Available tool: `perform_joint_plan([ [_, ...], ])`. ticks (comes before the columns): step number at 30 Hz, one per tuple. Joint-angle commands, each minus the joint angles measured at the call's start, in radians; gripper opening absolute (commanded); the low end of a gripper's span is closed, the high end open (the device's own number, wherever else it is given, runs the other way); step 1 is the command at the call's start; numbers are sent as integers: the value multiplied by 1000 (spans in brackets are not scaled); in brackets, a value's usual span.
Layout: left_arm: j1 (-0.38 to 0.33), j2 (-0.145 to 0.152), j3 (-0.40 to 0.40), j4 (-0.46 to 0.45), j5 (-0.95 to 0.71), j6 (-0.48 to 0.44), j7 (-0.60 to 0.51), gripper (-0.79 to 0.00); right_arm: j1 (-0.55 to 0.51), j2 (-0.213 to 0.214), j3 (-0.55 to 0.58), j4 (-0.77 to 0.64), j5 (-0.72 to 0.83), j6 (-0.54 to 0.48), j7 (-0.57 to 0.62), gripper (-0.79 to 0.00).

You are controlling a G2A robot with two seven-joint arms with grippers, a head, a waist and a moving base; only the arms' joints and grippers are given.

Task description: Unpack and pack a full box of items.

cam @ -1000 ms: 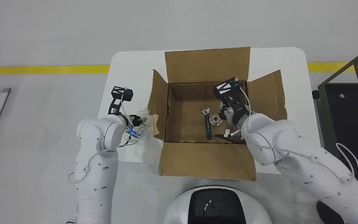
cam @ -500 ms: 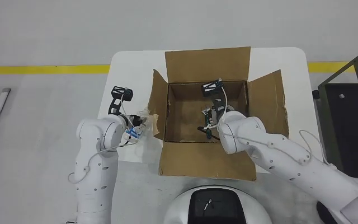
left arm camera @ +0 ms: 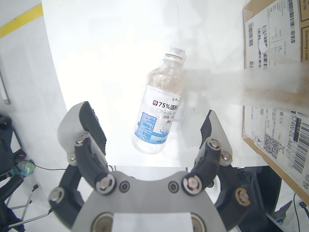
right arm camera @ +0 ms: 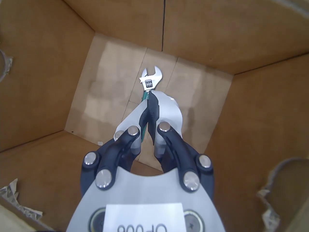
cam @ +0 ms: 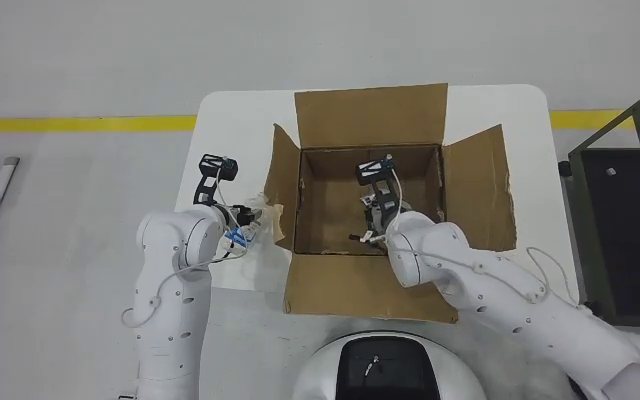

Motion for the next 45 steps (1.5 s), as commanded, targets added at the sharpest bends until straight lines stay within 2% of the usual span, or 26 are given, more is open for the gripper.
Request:
perform_joint_plan([
  [1, 0, 0, 0, 0, 0, 0, 0, 0, -4, -9, -7, 23, 1, 11, -7, -653],
  [4, 0, 0, 0, 0, 0, 0, 0, 0, -5, -25, -11, 52, 18, 31, -13, -656],
  [6, 0, 0, 0, 0, 0, 0, 0, 0, 3, -36, -14, 72, 22, 40, -9, -622],
  [7, 0, 0, 0, 0, 0, 0, 0, 0, 8, -41, -15, 88, 25, 45, -1, -570],
  [16, 0, 0, 0, 0, 0, 0, 0, 0, 78, -95, -52, 199, 32, 49, 57, -548],
  [19, 0, 0, 0, 0, 0, 0, 0, 0, 96, -111, -57, 234, 49, 23, 65, -480],
  [28, 0, 0, 0, 0, 0, 0, 0, 0, 131, -152, -67, 319, 51, 8, 85, -486],
  [45, 0, 0, 0, 0, 0, 0, 0, 0, 124, -200, -32, 385, 51, -14, 50, -502],
])
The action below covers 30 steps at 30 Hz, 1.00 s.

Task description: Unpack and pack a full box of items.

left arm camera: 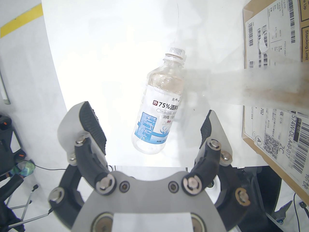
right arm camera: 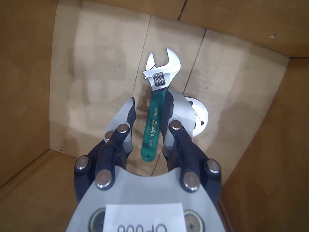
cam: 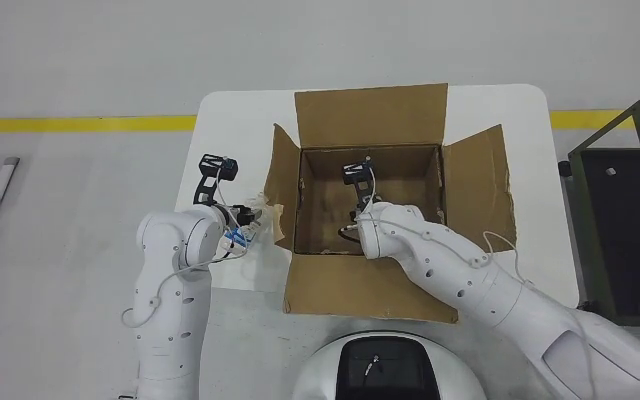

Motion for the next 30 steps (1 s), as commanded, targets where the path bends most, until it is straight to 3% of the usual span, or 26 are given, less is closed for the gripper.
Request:
perform_joint_plan([
  [1, 0, 0, 0, 0, 0, 0, 0, 0, 0, -4, 2, 5, -4, -3, 2, -502],
  [30, 0, 0, 0, 0, 0, 0, 0, 0, -19, -60, 54, 54, -47, -47, 9, -456],
])
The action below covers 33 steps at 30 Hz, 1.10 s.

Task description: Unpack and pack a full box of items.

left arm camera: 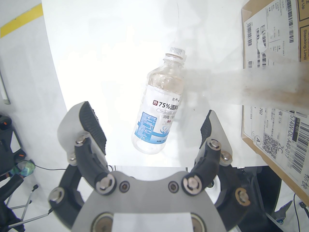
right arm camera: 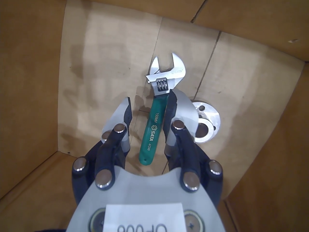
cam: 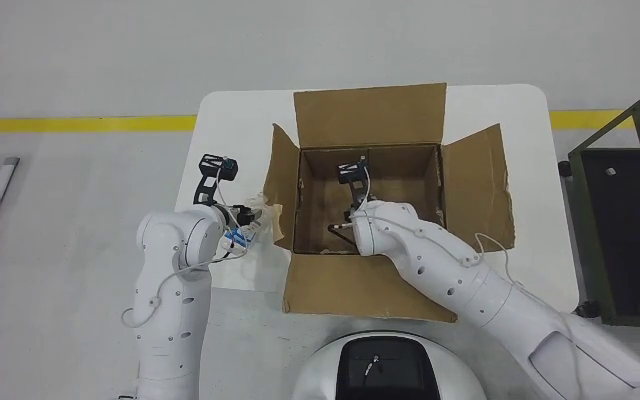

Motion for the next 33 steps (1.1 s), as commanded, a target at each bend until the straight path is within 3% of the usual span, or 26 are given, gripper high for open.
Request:
perform_joint_plan([
  [1, 0, 0, 0, 0, 0, 0, 0, 0, -2, -2, 0, 3, -11, 0, 6, -456],
  [6, 0, 0, 0, 0, 0, 0, 0, 0, -8, -9, 6, 9, -29, -3, 18, -403],
  [17, 0, 0, 0, 0, 0, 0, 0, 0, -23, -25, 22, 15, -62, -11, 35, -394],
  [20, 0, 0, 0, 0, 0, 0, 0, 0, -28, -29, 28, 19, -70, -15, 39, -348],
  [33, 0, 0, 0, 0, 0, 0, 0, 0, -40, -46, 56, 40, -95, -35, 45, -419],
])
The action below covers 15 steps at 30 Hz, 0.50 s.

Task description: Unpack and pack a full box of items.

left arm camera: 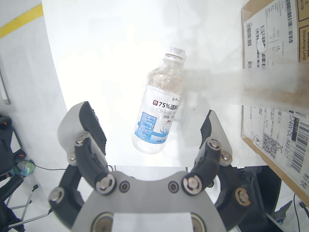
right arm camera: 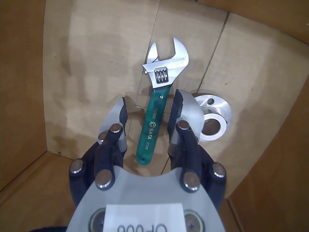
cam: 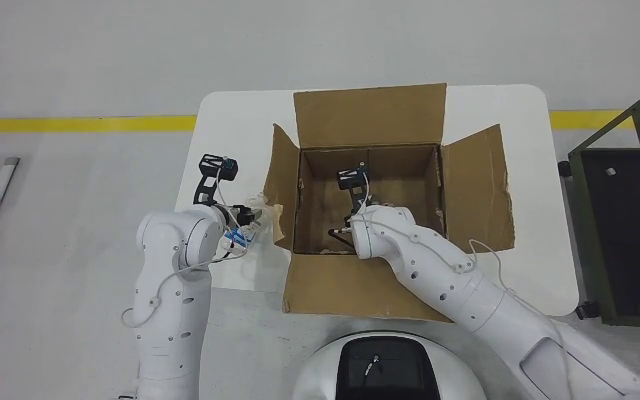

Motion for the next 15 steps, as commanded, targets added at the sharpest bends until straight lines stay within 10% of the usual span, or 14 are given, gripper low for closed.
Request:
perform_joint_plan([
  [1, 0, 0, 0, 0, 0, 0, 0, 0, -1, -2, 3, 4, -4, -3, 0, -428],
  [5, 0, 0, 0, 0, 0, 0, 0, 0, -2, -8, 10, 11, -12, -8, 3, -551],
  [8, 0, 0, 0, 0, 0, 0, 0, 0, -2, -12, 14, 16, -21, -11, 7, -785],
  [15, 0, 0, 0, 0, 0, 0, 0, 0, -3, -19, 31, 12, -46, -15, 17, -785],
])
